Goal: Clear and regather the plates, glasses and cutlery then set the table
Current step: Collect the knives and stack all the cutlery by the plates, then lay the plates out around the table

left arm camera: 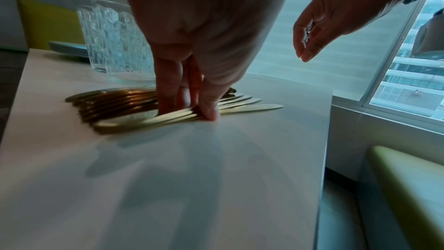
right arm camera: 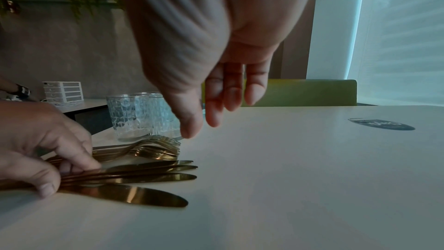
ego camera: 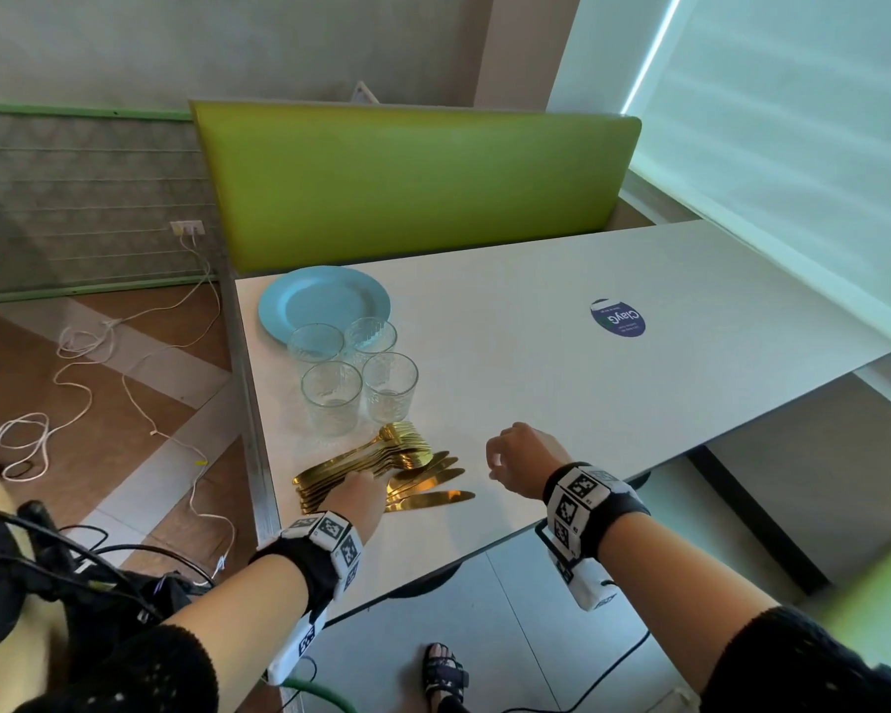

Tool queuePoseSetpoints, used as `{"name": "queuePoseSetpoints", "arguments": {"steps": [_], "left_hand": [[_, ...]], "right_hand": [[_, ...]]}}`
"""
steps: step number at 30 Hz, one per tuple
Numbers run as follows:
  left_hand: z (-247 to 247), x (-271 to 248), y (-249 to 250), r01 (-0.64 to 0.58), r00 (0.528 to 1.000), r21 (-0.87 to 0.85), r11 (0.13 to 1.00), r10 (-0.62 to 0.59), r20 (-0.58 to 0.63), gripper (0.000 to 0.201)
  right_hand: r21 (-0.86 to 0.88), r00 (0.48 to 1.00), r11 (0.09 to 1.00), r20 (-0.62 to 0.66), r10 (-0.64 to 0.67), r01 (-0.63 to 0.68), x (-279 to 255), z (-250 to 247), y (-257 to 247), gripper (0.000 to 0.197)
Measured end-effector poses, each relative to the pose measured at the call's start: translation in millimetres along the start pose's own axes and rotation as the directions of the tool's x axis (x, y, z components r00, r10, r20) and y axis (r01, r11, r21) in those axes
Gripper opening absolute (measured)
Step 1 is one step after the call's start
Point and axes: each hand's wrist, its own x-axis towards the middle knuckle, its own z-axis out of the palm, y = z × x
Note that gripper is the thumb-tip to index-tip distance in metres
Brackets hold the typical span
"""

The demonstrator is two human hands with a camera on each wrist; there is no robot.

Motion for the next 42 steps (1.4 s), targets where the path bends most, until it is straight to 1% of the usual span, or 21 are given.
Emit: {"name": "queuePoseSetpoints", "arguments": {"steps": [4, 7, 9, 11, 13, 16, 18, 20, 22, 23, 25, 27, 28, 29, 31, 34, 36, 37, 38, 40, 42], "left_hand": [[-2, 3, -1, -0.025, 1.000, 0.069, 0.997, 0.024, 0.007, 0.053], [-4, 4, 0, -0.038, 0.999, 0.113, 0.993, 0.039, -0.006, 0.042], [-9, 6, 0, -0.051, 0.998, 0.084, 0.995, 0.054, -0.037, 0.032], [-18, 11, -2, -0.080, 0.991, 0.022, 0.997, 0.081, -0.109, 0.024], [-34, 17, -5, -0.116, 0.971, -0.047, 0.992, 0.103, -0.217, 0.024], [-74, 33, -8, -0.176, 0.918, -0.140, 0.974, 0.110, -0.381, 0.025], [-110, 45, -10, -0.186, 0.884, -0.218, 0.958, 0.066, -0.463, 0.024], [-147, 62, -19, -0.168, 0.849, -0.292, 0.942, -0.012, -0.529, 0.021], [-182, 83, -38, -0.141, 0.832, -0.385, 0.912, -0.101, -0.545, 0.019], [-200, 96, -50, -0.135, 0.835, -0.423, 0.896, -0.127, -0.535, 0.018], [-230, 123, -79, -0.095, 0.879, -0.495, 0.863, -0.161, -0.448, 0.018], [-254, 150, -112, -0.006, 0.942, -0.599, 0.801, -0.197, -0.272, 0.017], [-260, 164, -130, 0.048, 0.958, -0.643, 0.765, -0.218, -0.187, 0.015], [-263, 176, -147, 0.102, 0.960, -0.672, 0.734, -0.249, -0.125, 0.014], [-259, 197, -182, 0.207, 0.938, -0.708, 0.676, -0.343, -0.053, 0.018], [-237, 217, -226, 0.341, 0.871, -0.743, 0.575, -0.490, 0.021, 0.027], [-219, 226, -245, 0.441, 0.839, -0.726, 0.528, -0.531, 0.123, 0.040], [-210, 228, -249, 0.482, 0.831, -0.694, 0.535, -0.530, 0.169, 0.049], [-202, 231, -251, 0.507, 0.829, -0.652, 0.564, -0.525, 0.191, 0.056], [-185, 235, -251, 0.557, 0.815, -0.561, 0.612, -0.535, 0.225, 0.062], [-164, 239, -254, 0.606, 0.792, -0.478, 0.636, -0.542, 0.282, 0.068]], "right_hand": [[0.007, 0.999, 1.000, 0.018, 0.028, -0.028, 2, 0, 3, 0.019], [0.011, 0.999, 0.999, 0.036, 0.039, -0.039, 6, -2, 4, 0.019], [0.020, 0.998, 0.999, 0.037, 0.044, -0.045, 10, -5, 5, 0.019], [0.028, 0.998, 0.998, 0.036, 0.049, -0.050, 18, -9, 7, 0.019], [0.033, 0.998, 0.998, 0.041, 0.053, -0.055, 25, -14, 9, 0.019], [0.052, 0.997, 0.996, 0.041, 0.065, -0.067, 45, -25, 14, 0.018], [0.082, 0.997, 0.994, 0.032, 0.075, -0.077, 65, -34, 19, 0.017], [0.140, 0.995, 0.986, 0.020, 0.094, -0.096, 91, -46, 24, 0.015], [0.179, 0.994, 0.978, 0.022, 0.104, -0.107, 120, -62, 27, 0.015], [0.194, 0.994, 0.975, 0.026, 0.103, -0.106, 136, -71, 28, 0.016], [0.221, 0.995, 0.971, 0.043, 0.086, -0.093, 168, -89, 28, 0.018], [0.235, 0.997, 0.969, 0.051, 0.064, -0.075, 201, -105, 27, 0.021], [0.238, 0.997, 0.969, 0.053, 0.052, -0.063, 217, -112, 26, 0.022], [0.239, 0.997, 0.969, 0.058, 0.043, -0.055, 233, -118, 24, 0.024], [0.239, 0.997, 0.970, 0.072, 0.029, -0.045, 262, -125, 19, 0.028], [0.252, 0.991, 0.966, 0.131, 0.027, -0.060, 297, -125, 9, 0.033], [0.278, 0.984, 0.957, 0.173, 0.041, -0.088, 316, -116, 3, 0.036], [0.295, 0.980, 0.950, 0.192, 0.048, -0.104, 324, -110, -1, 0.038], [0.312, 0.976, 0.943, 0.212, 0.053, -0.119, 330, -103, -3, 0.041], [0.358, 0.964, 0.919, 0.257, 0.070, -0.162, 343, -88, -9, 0.048], [0.417, 0.950, 0.884, 0.301, 0.088, -0.214, 355, -74, -13, 0.054]]}}
